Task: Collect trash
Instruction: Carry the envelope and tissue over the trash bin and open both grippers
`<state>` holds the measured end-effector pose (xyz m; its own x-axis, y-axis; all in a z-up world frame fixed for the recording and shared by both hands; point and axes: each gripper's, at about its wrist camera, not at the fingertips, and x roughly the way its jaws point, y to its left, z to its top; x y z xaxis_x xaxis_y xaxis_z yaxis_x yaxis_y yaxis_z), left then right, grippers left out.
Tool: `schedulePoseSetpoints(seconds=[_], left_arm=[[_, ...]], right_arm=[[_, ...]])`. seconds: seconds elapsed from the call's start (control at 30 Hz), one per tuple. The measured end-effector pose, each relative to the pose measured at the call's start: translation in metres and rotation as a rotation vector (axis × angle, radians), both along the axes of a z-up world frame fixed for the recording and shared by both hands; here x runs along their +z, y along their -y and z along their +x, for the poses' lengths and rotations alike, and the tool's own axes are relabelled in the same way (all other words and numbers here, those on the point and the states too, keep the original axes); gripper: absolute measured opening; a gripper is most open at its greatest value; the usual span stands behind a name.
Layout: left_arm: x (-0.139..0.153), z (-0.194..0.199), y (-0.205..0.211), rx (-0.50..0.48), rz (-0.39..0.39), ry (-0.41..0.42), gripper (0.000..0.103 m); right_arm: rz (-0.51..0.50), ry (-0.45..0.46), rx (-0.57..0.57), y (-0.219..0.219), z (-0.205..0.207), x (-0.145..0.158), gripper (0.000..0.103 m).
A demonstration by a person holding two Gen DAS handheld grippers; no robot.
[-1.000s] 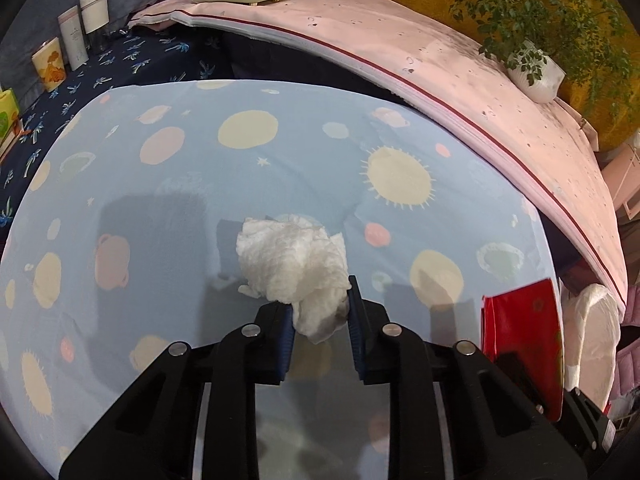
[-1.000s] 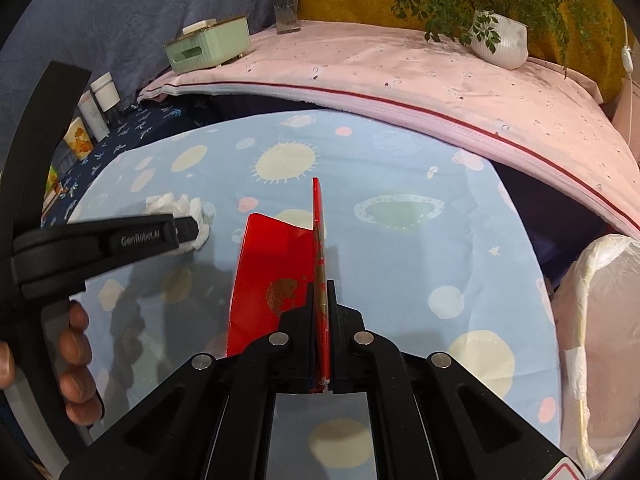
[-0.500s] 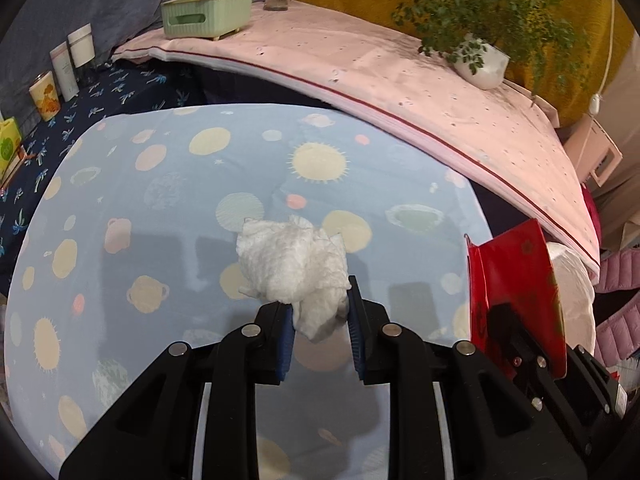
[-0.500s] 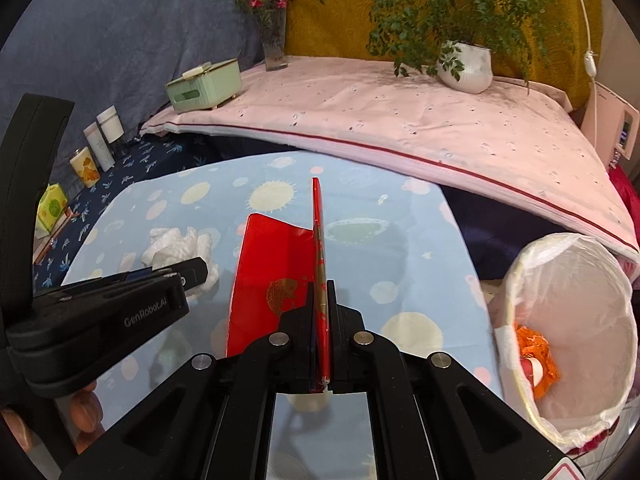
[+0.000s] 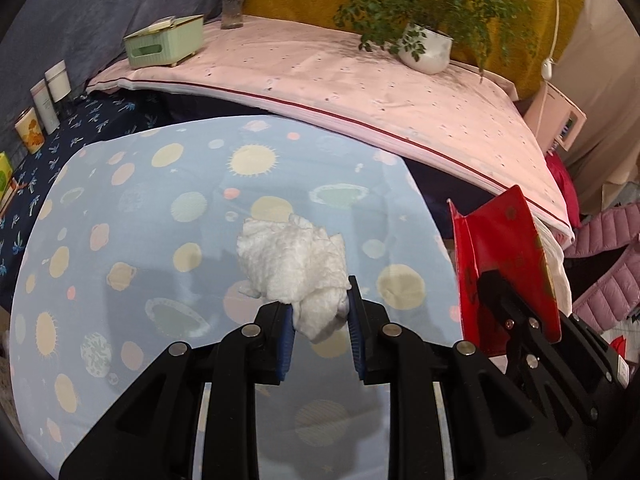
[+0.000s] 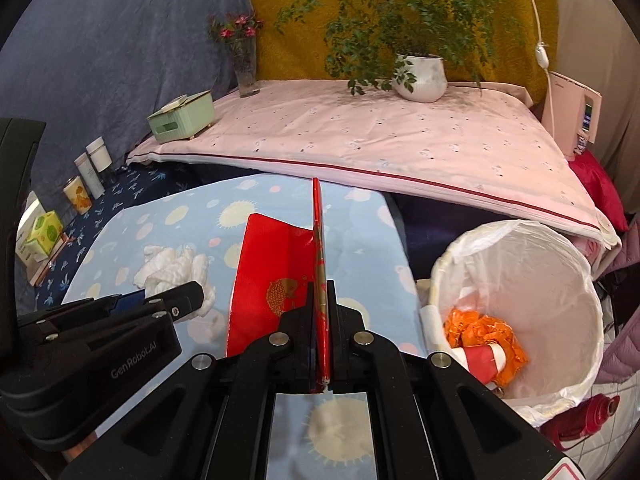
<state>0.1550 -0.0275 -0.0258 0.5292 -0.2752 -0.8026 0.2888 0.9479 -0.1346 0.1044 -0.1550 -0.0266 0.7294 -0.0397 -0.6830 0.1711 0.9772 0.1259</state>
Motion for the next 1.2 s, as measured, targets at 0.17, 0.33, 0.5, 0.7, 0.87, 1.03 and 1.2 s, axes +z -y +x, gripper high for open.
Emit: schedulePoseSetpoints(seconds=[0.17, 0.33, 0.5, 0.7, 0.87, 1.03, 1.2], left_arm=[[0.003, -0.011, 0.019, -0.039, 0.004, 0.000, 0.022], [0.003, -0.017, 0.037, -0.071, 0.011, -0.002, 0.023], [0.006, -0.023, 0.056, -0.106, 0.020, 0.006, 0.023], [0.007, -0.028, 0.082, -0.156, 0.026, 0.004, 0.023], [0.006, -0.032, 0.103, -0.195, 0.038, 0.006, 0.023], [0.005, -0.035, 0.124, -0.228, 0.045, 0.006, 0.023], [0.003, -0.039, 0.148, -0.272, 0.055, 0.006, 0.023]], right_arm=[[0.011, 0.007, -0.042, 0.022, -0.012, 0.001, 0.003], [0.019, 0.013, -0.079, 0.043, -0.022, 0.001, 0.003], [0.029, 0.011, -0.119, 0.063, -0.031, -0.002, 0.003], [0.041, 0.010, -0.165, 0.087, -0.040, -0.006, 0.003], [0.053, 0.008, -0.208, 0.108, -0.047, -0.011, 0.003], [0.065, 0.005, -0.256, 0.131, -0.054, -0.016, 0.003], [0.071, 0.003, -0.293, 0.150, -0.061, -0.020, 0.003]])
